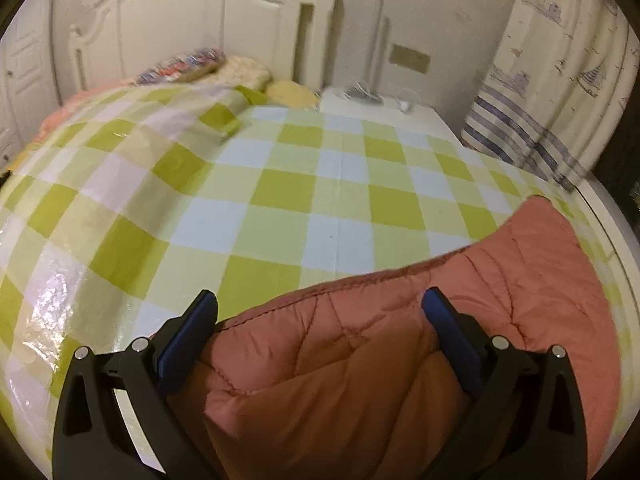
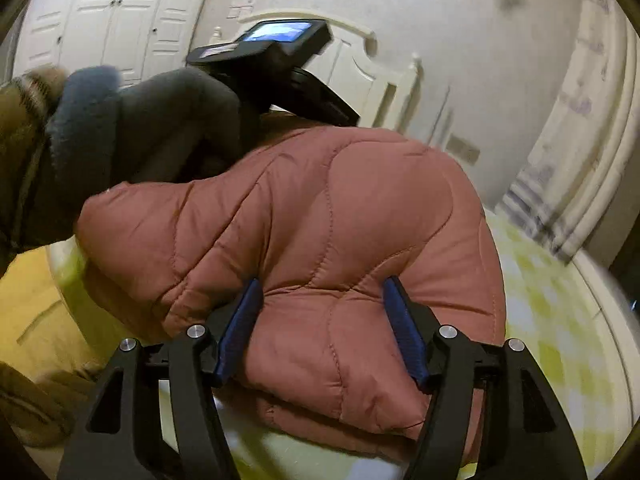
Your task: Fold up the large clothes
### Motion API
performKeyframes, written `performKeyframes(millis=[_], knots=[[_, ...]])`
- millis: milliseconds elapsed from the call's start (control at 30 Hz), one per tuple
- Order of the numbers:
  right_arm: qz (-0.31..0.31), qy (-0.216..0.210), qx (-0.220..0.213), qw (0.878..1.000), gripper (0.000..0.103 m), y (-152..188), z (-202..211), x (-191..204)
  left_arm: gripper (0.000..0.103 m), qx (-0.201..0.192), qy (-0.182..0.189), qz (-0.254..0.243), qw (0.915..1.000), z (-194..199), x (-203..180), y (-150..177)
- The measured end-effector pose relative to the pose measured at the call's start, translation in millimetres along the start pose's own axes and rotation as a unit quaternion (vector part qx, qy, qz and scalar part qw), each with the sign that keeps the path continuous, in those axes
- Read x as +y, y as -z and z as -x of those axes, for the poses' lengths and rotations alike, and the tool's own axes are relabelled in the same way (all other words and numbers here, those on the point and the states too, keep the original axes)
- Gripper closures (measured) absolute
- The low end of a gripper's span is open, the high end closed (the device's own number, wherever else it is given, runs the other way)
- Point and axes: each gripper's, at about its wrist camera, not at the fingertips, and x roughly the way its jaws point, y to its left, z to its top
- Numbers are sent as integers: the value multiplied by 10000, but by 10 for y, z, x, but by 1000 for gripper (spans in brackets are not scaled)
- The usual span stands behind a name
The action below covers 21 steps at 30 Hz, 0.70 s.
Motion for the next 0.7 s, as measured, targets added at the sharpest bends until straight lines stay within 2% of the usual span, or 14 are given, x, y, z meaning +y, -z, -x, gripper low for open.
performKeyframes(millis=[67, 133, 233, 300, 400, 467, 500, 600, 700], knots=[[25, -65, 117, 9999, 42, -24, 3, -47, 3, -114, 436, 103, 9989, 188, 123, -79], [46, -17, 105, 9999, 42, -18, 10, -40, 3, -497, 582, 383, 9963, 477, 286, -175], [61, 73, 80, 9999, 42, -28, -2, 0, 2, -818, 818, 514, 9920, 798, 320, -282], [38, 49, 80, 9999, 42, -13, -4, -5, 2, -787, 786, 175, 9936, 858, 125, -291], [30, 31, 54, 10000, 42, -26, -36, 3, 2, -685, 618, -732, 9930, 782, -371, -93], [53, 26, 54, 10000, 42, -19, -29, 22, 2, -266, -125, -1395, 9898, 391, -689, 197], [78, 16, 29, 10000, 42, -14, -16, 28, 2, -194, -192, -1435, 9893, 284, -715, 267], [104, -167, 61, 9998, 42, -46, -1, -71, 2, -182, -60, -1094, 9938, 244, -575, 275], [-287, -486, -30, 9984, 42, -217, 190, -264, 2, -90, -19, -1085, 9941, 207, -494, 286]])
